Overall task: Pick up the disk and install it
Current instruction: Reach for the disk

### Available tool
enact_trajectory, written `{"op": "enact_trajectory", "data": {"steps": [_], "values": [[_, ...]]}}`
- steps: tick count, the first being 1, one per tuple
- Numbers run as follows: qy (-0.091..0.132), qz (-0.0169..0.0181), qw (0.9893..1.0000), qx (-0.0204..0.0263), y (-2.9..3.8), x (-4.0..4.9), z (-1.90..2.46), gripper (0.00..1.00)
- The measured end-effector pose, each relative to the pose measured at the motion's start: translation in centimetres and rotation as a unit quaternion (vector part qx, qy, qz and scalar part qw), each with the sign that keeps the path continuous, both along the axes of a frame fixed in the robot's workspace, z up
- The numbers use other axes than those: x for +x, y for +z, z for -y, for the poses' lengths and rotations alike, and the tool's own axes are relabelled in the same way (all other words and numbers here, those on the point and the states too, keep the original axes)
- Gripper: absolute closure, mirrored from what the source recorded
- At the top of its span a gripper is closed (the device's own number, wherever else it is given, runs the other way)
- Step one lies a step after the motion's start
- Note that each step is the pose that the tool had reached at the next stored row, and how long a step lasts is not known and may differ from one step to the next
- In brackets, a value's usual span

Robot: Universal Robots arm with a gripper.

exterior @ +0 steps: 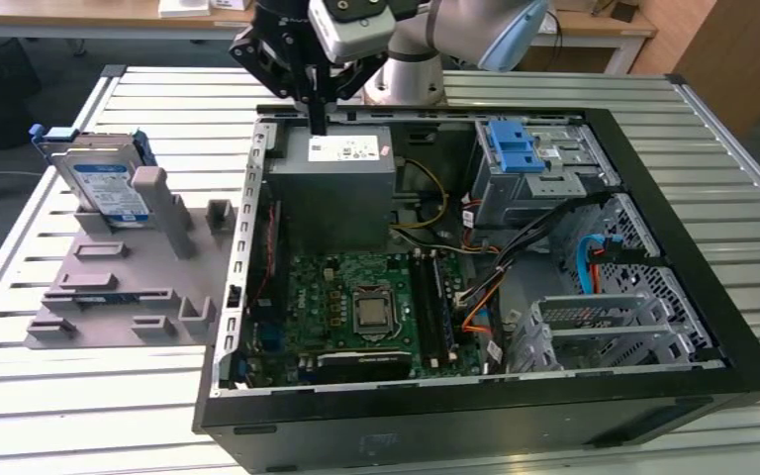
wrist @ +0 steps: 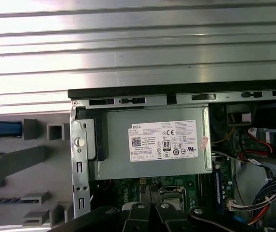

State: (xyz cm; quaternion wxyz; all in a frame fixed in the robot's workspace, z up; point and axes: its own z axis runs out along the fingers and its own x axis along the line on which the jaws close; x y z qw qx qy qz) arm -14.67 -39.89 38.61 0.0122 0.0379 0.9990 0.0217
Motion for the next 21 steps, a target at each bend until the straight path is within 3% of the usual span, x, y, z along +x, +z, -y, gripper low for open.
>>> {"op": "enact_trajectory", "data": {"steps": [21], "values": [[0.000,0.0000,1.0000,0.0000,-0.11,-0.47,0.00,0.89]]}}
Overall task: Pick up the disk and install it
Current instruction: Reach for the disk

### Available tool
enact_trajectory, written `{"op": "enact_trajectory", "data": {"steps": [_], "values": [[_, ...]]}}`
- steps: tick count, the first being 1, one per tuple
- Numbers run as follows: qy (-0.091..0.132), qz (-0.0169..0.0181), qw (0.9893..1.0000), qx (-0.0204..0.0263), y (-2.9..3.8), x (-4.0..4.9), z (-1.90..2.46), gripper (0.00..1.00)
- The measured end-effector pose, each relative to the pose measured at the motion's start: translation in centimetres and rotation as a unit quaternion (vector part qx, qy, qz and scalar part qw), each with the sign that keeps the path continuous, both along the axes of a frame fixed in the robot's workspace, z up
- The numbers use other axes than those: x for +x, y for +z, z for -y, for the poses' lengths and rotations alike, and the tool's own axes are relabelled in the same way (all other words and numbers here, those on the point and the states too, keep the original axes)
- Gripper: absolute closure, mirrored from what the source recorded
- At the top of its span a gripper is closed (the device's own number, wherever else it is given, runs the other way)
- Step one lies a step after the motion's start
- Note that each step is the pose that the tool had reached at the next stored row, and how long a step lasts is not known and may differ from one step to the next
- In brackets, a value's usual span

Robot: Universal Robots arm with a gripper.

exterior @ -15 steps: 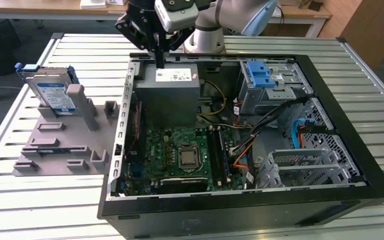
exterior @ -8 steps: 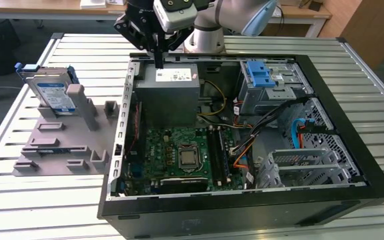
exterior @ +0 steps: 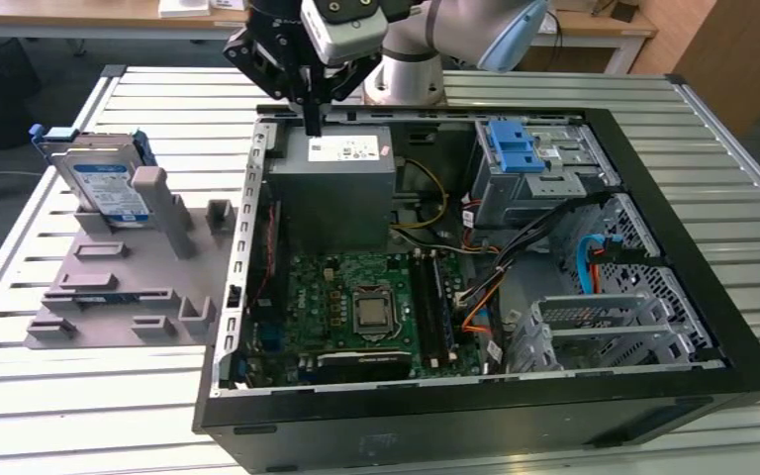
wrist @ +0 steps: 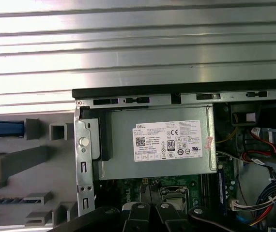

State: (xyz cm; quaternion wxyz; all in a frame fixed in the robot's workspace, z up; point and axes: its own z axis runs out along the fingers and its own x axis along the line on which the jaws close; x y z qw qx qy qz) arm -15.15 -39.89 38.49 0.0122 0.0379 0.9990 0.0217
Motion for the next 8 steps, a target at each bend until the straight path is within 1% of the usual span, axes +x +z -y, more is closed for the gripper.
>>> {"op": "enact_trajectory", "data": {"steps": [8], "values": [[0.000,0.0000,1.0000,0.0000,-0.06,-0.18,0.00,0.89]]}}
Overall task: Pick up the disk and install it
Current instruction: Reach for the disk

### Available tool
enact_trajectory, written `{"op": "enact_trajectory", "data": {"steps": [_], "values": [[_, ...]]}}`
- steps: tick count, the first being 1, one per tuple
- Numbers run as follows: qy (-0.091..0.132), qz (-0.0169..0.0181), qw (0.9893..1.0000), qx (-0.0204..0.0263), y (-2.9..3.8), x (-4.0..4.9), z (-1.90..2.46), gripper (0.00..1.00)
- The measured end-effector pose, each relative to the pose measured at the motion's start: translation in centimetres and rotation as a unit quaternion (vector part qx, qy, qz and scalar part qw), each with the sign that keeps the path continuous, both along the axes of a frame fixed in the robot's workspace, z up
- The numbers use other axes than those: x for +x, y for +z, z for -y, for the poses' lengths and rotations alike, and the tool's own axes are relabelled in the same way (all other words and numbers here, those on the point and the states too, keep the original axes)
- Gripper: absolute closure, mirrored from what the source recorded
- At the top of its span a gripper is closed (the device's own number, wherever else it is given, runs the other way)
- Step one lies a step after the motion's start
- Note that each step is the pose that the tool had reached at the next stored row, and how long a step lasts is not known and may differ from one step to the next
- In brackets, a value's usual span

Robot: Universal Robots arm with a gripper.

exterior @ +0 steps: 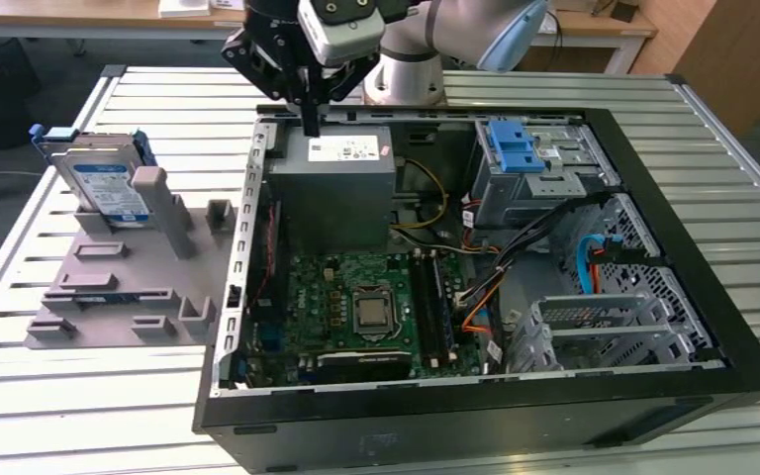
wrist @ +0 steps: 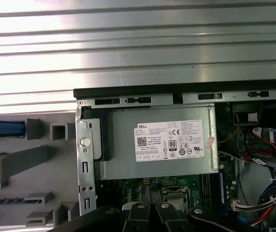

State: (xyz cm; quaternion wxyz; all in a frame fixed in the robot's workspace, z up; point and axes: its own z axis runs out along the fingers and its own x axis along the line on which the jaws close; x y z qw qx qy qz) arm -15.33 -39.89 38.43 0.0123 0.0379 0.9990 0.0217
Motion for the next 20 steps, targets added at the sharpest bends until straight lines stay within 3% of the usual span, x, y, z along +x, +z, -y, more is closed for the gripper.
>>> {"op": "enact_trajectory", "data": {"steps": [20], "values": [[0.000,0.0000,1.0000,0.0000,-0.09,-0.58,-0.01,0.89]]}}
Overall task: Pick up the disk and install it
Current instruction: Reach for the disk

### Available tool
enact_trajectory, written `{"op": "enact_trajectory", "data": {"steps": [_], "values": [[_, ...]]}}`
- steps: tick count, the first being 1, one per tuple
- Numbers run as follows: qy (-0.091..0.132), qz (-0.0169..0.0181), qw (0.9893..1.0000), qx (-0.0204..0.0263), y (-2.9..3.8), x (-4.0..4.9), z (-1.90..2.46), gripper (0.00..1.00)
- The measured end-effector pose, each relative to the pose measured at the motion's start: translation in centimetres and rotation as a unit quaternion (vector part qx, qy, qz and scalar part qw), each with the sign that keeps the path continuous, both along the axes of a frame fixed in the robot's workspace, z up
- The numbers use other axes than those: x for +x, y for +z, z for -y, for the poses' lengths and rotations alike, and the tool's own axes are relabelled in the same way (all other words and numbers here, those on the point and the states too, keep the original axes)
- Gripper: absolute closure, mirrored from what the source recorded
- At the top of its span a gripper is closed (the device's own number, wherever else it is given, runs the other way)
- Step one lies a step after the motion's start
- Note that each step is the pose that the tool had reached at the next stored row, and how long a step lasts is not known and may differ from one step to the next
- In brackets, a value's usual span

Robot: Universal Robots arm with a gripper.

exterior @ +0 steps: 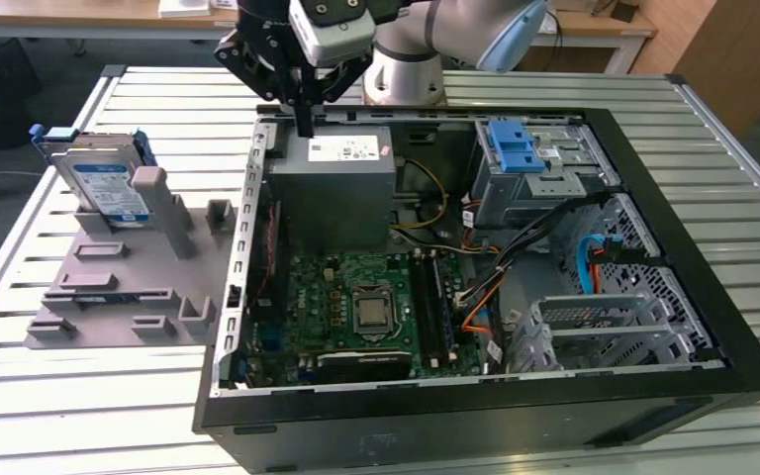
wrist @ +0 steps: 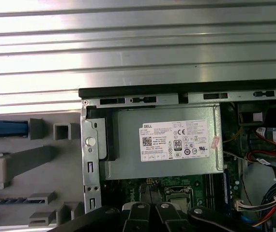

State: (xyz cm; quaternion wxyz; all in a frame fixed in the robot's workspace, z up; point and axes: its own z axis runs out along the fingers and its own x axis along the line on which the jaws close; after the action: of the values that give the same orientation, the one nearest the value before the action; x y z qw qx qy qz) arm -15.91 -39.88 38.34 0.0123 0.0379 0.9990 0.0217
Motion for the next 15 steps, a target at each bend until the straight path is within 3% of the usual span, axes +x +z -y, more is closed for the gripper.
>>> {"op": "enact_trajectory", "data": {"steps": [15], "values": [[0.000,0.0000,1.0000,0.0000,-0.10,-0.73,-0.04,0.89]]}}
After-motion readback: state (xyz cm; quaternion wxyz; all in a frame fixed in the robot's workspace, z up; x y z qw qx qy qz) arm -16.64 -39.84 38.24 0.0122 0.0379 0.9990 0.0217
